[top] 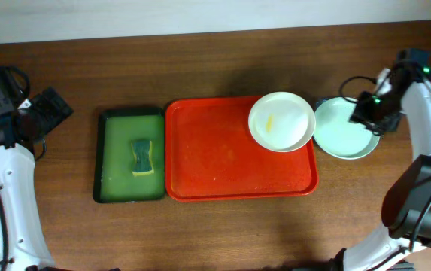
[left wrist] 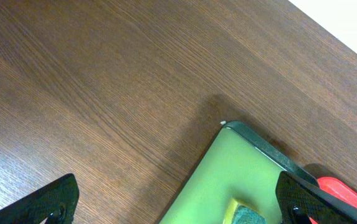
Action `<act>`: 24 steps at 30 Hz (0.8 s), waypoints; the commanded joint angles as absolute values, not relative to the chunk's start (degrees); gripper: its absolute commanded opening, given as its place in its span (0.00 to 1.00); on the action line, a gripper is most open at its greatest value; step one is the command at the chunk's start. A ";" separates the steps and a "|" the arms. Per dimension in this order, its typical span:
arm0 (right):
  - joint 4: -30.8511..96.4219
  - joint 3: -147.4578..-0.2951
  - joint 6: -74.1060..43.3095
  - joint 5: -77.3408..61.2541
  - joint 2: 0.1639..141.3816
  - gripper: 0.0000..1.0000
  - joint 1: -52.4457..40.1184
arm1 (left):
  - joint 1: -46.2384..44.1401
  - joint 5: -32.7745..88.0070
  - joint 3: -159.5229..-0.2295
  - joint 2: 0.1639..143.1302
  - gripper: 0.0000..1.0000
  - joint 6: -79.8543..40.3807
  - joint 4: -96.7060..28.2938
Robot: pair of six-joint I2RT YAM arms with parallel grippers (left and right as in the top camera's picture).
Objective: Clean dirty plates on tray and stack at the side
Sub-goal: 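Lower the pale-green plate onto the light-blue plate and release, then move the right gripper to the white plate rim and grasp it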
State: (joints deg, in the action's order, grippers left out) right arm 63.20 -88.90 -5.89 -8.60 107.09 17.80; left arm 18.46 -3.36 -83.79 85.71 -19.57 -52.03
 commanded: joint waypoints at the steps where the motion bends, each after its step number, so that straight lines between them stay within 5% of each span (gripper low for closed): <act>1: 61.63 -88.14 -3.18 -9.54 107.33 0.44 12.23 | 18.81 -3.18 -84.05 84.95 0.99 -20.14 -51.90; 9: 43.57 -75.26 -3.42 -6.87 107.46 0.38 5.63 | 18.81 -3.18 -84.05 84.95 0.99 -20.14 -51.92; 11: 37.60 -70.39 -3.42 -6.85 107.53 0.29 5.63 | 18.81 -3.18 -84.05 84.95 0.99 -20.14 -51.92; 12: 36.18 -69.52 -3.60 -6.92 107.53 0.07 5.63 | 18.81 -3.18 -84.05 84.95 0.99 -20.14 -51.90; 13: 36.18 -69.52 -4.91 -6.87 107.53 0.05 5.63 | 18.81 -3.18 -84.05 84.95 0.99 -20.14 -51.90; 24: 38.06 -69.52 -8.03 -23.16 107.53 0.04 0.62 | 18.81 -3.18 -84.05 84.95 0.99 -20.14 -51.92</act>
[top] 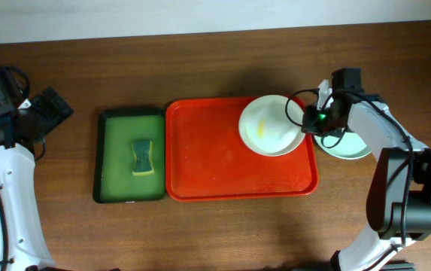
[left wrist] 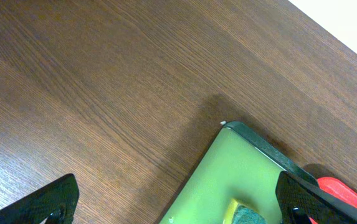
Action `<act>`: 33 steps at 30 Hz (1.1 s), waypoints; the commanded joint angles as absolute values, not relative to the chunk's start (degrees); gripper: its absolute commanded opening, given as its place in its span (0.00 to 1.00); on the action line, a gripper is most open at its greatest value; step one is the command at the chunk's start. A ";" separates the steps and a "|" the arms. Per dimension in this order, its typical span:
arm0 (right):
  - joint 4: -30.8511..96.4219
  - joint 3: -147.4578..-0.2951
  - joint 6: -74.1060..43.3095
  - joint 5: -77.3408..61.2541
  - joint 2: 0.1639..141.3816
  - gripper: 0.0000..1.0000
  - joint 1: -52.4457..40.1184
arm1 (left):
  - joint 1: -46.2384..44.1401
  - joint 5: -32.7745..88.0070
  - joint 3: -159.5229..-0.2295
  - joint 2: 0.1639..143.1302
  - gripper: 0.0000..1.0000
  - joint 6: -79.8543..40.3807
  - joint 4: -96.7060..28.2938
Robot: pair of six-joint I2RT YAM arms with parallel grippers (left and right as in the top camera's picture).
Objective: Clean dirty plates on tray and stack at the side
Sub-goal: 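Move the right gripper to the white plate rim and grasp it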
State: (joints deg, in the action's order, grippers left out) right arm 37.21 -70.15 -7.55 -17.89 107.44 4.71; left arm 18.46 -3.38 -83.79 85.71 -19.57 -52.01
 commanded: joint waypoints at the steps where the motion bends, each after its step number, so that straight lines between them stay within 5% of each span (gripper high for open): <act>1: 38.41 -69.52 -8.05 -23.16 107.53 0.04 -0.91 | 18.81 -3.18 -84.05 84.95 0.99 -20.14 -51.90; 11: 38.96 -69.52 -20.49 -14.81 107.53 0.04 -18.06 | 18.81 -3.20 -84.05 84.95 0.99 -20.14 -51.90; 33: 39.42 -69.52 -20.45 -14.70 107.53 0.04 -18.37 | 18.81 -3.18 -84.05 84.95 0.99 -20.14 -51.92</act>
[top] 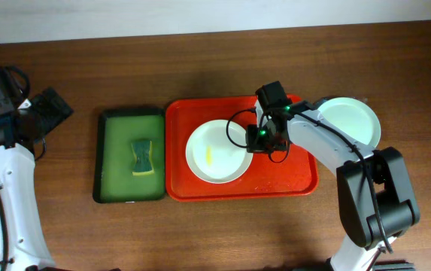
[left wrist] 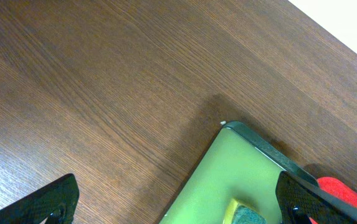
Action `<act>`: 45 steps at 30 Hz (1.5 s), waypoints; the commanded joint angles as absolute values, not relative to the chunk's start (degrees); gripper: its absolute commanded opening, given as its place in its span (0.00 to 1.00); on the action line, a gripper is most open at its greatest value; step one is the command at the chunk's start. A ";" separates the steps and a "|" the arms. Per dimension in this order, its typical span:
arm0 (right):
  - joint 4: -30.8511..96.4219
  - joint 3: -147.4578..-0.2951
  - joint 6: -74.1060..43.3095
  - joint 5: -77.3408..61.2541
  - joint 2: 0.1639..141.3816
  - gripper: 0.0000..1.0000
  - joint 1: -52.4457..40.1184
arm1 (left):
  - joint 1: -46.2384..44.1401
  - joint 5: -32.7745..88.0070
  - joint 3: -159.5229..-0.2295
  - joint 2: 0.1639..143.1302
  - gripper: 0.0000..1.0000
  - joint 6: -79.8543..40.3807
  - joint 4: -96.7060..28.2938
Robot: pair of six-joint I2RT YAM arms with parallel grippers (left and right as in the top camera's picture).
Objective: Clean dirty plates on tray and stack at the side
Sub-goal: 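Move the right gripper to the white plate rim and grasp it, then move the left gripper to the sponge and grasp it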
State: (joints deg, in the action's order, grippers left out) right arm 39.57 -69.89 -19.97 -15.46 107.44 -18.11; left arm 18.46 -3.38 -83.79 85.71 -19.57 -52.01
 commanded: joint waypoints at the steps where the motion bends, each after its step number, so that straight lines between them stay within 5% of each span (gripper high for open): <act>1: 39.40 -69.52 -20.47 -14.70 107.53 0.04 -18.37 | 18.81 -3.18 -84.05 84.95 0.99 -20.14 -51.92; 4: 39.11 -69.52 -20.47 -14.48 107.53 0.05 -18.37 | 18.81 -3.20 -84.05 84.95 0.99 -20.14 -51.90; 9: 38.72 -69.52 -20.47 -14.31 107.53 0.26 -18.37 | 18.81 -3.18 -84.05 84.95 0.99 -20.14 -51.90; 13: 37.78 -69.52 -20.47 -11.33 107.77 0.30 -18.37 | 18.81 -3.18 -84.05 84.95 0.99 -20.14 -51.90; 17: 37.04 -69.52 -20.49 -11.35 110.24 0.28 -18.37 | 18.81 -3.18 -84.05 84.95 0.99 -20.14 -51.92; 19: 36.32 -69.52 -22.31 -11.35 110.65 0.16 -18.37 | 18.81 -3.18 -84.05 84.95 0.99 -20.14 -51.90; 23: 36.36 -69.52 -23.07 -11.60 110.65 0.16 -18.37 | 18.81 -3.18 -84.05 84.95 0.99 -20.14 -51.90; 25: 36.36 -69.52 -23.05 -12.49 110.65 0.04 -18.37 | 18.81 -3.18 -84.05 84.95 0.99 -20.14 -51.90; 33: 36.12 -69.52 -23.00 -13.04 110.65 0.04 -18.37 | 18.81 -2.46 -84.05 84.95 0.99 -20.43 -51.62; 38: 35.70 -69.52 -23.00 -13.04 110.65 0.05 -18.37 | 17.17 20.84 -83.85 85.27 0.96 -9.37 -59.33; 39: 35.70 -69.52 -23.00 -13.04 110.65 0.05 -18.37 | 14.52 20.58 -83.20 85.41 0.88 -7.55 -61.01; 42: 35.53 -69.52 -23.00 -13.04 110.65 0.05 -18.37 | 6.90 15.62 -80.88 86.43 0.88 -7.60 -61.21; 45: 35.57 -69.52 -23.00 -13.06 110.65 0.05 -18.37 | -0.73 10.44 -80.12 89.27 0.99 -7.60 -60.29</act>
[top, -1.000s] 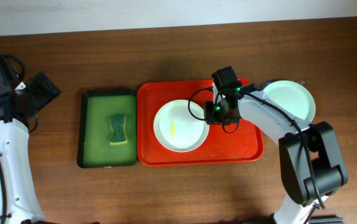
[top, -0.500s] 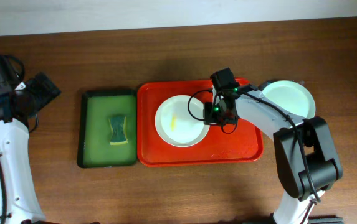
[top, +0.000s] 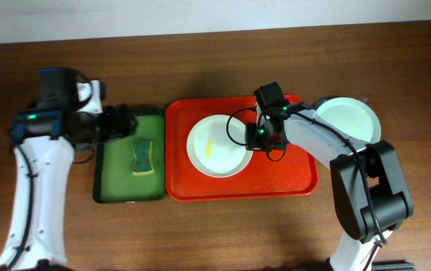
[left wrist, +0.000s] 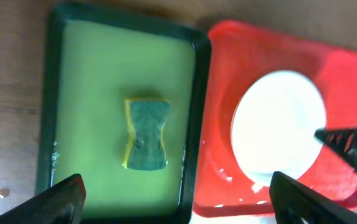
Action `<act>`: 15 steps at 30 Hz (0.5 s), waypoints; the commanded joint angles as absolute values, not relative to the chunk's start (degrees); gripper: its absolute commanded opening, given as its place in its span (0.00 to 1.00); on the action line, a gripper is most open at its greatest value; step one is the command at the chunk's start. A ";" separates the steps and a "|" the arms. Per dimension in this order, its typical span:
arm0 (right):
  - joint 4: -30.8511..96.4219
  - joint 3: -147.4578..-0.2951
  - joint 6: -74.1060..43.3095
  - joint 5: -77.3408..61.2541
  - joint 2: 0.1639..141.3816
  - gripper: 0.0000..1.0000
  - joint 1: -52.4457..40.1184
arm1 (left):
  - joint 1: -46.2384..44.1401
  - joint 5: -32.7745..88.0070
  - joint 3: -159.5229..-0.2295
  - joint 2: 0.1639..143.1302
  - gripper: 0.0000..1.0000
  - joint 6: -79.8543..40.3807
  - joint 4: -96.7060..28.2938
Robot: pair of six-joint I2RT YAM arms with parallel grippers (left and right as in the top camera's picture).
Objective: Clean dirty plates on tray and stack at the side
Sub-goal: 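Move the left gripper to the sponge and grasp it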
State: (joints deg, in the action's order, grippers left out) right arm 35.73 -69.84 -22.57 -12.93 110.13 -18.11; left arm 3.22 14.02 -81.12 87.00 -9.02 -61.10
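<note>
A white plate (top: 217, 147) with a yellow smear lies on the left half of the red tray (top: 275, 177). My right gripper (top: 264, 135) is shut on the plate's right rim. A yellow-and-green sponge (top: 142, 156) rests in the green tray (top: 117, 177) of liquid. My left gripper (top: 123, 123) hangs open over that tray's upper left. In the left wrist view the sponge (left wrist: 147, 134) lies ahead of the open left gripper (left wrist: 178, 208), with the plate (left wrist: 278, 121) and red tray (left wrist: 228, 62) to the right.
A second, clean-looking white plate (top: 349, 119) sits on the wooden table (top: 223, 233) just right of the red tray. The green tray's dark rim (left wrist: 197, 124) butts against the red tray. The right arm stretches across the red tray's upper right.
My left arm has swung from the table's far left edge to above the green tray, so its camera now looks down on the sponge. The right gripper and plate have stayed put.
First the dirty plate sat on the red tray's right corner, with my right gripper over the plate beside the tray. Then the gripper was at the dirty plate's rim. Later that plate lay further left on the tray. Now my left gripper hovers open over the green tray.
</note>
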 commanded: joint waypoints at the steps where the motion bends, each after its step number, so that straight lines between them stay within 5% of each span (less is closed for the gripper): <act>1: 35.57 -69.52 -23.00 -13.06 110.65 0.05 -18.37 | -1.80 10.44 -80.12 89.69 0.99 -7.60 -59.61; 2: 35.57 -69.52 -23.00 -13.06 110.65 0.05 -18.37 | -2.20 10.41 -80.12 89.89 0.93 -7.60 -58.41; 3: 35.57 -69.52 -23.00 -13.06 110.65 0.05 -18.37 | -2.59 9.26 -80.05 90.19 0.58 -7.66 -57.71; 4: 35.57 -69.52 -23.00 -13.06 110.65 0.05 -18.37 | -2.90 8.43 -80.01 90.74 0.49 -7.62 -57.91; 15: 35.53 -69.52 -23.00 -13.04 110.65 0.05 -18.37 | -4.62 1.85 -79.94 108.14 0.38 -12.40 -59.61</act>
